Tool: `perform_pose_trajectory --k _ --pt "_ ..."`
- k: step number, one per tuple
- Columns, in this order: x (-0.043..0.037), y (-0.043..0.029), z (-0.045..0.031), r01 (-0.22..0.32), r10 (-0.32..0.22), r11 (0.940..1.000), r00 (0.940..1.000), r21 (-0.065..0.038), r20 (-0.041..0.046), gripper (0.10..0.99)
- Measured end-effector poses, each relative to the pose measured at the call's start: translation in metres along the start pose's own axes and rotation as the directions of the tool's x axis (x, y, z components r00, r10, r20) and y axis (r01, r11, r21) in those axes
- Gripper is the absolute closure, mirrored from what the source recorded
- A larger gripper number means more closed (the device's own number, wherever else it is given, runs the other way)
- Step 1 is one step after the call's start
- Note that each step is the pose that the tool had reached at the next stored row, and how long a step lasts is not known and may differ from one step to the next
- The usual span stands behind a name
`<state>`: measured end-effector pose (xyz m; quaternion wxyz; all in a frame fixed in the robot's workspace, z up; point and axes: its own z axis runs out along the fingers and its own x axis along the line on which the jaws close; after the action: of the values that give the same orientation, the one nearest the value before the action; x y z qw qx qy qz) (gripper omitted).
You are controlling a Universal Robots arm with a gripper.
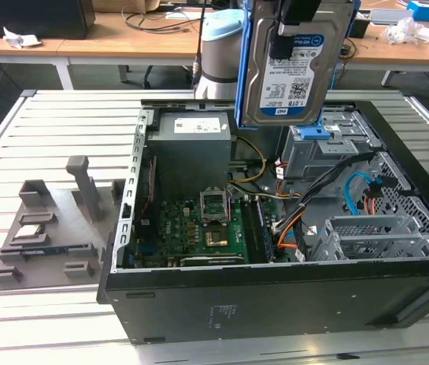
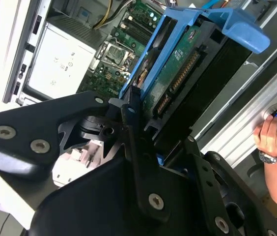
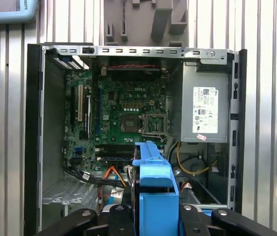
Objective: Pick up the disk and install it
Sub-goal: 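Pick up the disk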
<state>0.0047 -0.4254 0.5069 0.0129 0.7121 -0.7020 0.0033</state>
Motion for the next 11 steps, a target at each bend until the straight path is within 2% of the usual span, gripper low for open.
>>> perform_pose_trajectory --k 11 --pt "0.0163 0.0002 0.0017 0.0 0.0 1.0 1.0 0.0 0.0 0.725"
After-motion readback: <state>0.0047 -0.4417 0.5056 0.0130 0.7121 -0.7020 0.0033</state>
